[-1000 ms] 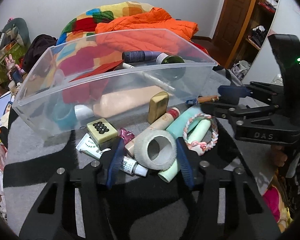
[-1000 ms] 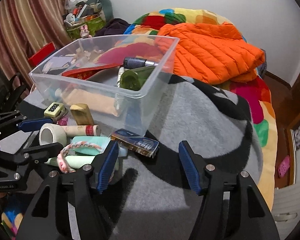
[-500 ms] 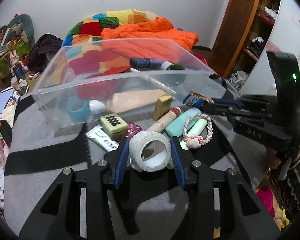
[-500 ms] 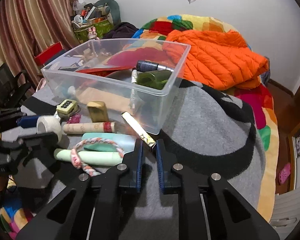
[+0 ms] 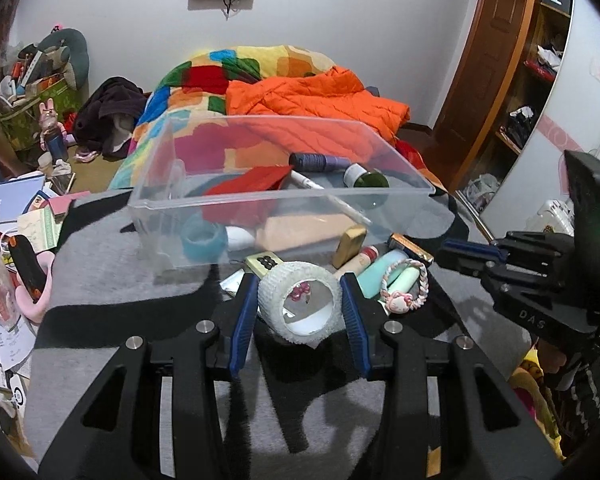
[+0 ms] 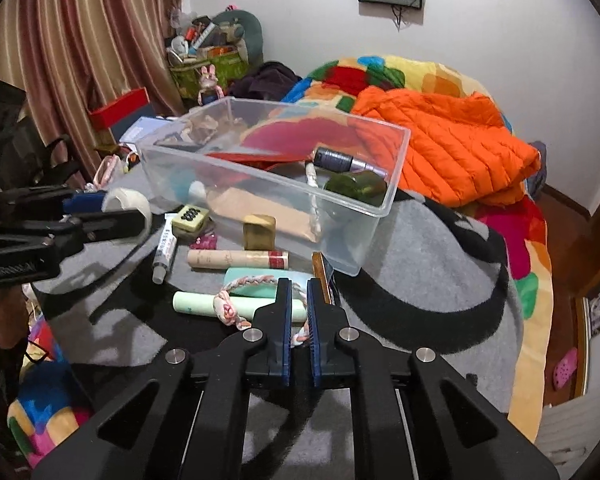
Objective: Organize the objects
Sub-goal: 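Grasp the orange stick with the right tool while the left tool holds the white tape, then lower the white tape roll and orange stick into the clear box and release both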
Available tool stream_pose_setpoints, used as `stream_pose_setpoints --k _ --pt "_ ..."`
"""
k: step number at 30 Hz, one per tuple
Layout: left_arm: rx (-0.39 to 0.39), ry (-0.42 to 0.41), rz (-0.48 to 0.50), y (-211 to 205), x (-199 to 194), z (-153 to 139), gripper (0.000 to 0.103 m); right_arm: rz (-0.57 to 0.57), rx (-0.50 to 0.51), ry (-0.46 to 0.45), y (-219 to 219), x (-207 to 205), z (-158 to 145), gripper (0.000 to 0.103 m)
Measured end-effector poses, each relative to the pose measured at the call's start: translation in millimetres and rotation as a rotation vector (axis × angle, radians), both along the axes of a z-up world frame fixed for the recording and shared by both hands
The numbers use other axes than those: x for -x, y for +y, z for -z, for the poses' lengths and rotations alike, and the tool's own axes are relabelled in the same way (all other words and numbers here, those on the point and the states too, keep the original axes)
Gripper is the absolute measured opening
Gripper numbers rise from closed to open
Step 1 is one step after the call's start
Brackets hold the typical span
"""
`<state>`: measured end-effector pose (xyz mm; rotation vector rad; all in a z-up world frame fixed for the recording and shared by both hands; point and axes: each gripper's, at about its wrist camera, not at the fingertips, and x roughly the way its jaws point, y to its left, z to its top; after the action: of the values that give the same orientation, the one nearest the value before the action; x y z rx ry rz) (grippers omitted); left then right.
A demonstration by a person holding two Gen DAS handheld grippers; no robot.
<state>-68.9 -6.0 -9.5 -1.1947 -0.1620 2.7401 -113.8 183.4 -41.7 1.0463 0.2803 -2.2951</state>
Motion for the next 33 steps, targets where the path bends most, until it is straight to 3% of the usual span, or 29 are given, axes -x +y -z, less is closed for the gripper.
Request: stream_pose_setpoints --k 3,11,13,15,22,33 --pt "0.001 0.014 -0.007 -4 -1 -5 0.041 0.028 0.018 -0.029 3 9 4 0.028" --pt "-0.001 0.024 -0.021 -10 3 -8 0.041 0.096 -0.001 -0.110 0 46 29 0.029" --pt "0.001 0.023 -0.022 -10 3 -7 0.041 0.098 0.011 -0.114 1 48 32 0.024" --pt "0.002 0.023 -0.022 -10 5 -7 0.041 0.096 0.027 -0.121 3 48 32 0.009" --pt "0.003 0.038 -0.034 -15 14 -11 0.041 0.085 0.059 -0.086 10 33 18 0.007" --pt "0.032 0.075 -0.052 -18 39 -28 0.041 0.039 0.194 0.050 1 13 -45 0.007"
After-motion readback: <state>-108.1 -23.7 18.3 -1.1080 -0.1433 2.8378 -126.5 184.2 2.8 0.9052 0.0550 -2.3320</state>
